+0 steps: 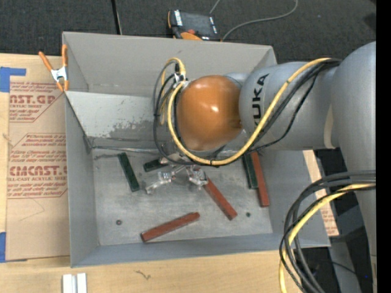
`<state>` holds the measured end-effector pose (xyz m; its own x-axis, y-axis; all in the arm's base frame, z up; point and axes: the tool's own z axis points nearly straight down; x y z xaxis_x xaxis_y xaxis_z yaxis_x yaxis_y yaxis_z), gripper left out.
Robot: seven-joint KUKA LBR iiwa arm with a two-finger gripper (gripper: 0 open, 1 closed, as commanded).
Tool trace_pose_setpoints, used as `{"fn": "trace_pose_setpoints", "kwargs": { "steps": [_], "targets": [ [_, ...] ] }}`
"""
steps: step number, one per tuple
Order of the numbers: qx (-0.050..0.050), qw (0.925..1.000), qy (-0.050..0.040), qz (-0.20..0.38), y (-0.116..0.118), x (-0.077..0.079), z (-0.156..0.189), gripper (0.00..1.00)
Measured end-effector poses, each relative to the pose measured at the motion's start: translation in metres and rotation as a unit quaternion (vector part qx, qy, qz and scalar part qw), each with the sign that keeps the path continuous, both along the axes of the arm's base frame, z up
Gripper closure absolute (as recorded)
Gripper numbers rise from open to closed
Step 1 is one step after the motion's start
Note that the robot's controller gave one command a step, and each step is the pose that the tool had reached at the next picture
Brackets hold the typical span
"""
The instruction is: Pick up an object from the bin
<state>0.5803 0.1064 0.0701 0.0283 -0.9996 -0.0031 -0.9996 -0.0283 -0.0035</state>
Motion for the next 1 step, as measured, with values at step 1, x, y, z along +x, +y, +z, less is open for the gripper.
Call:
{"fn": "trace_pose_setpoints", "kwargs": {
  "steps": [1],
  "targets": [
    [0.002,0.993,-0.002,0.118,0.084,-0.0035,0.1289,0.0]
  ]
}}
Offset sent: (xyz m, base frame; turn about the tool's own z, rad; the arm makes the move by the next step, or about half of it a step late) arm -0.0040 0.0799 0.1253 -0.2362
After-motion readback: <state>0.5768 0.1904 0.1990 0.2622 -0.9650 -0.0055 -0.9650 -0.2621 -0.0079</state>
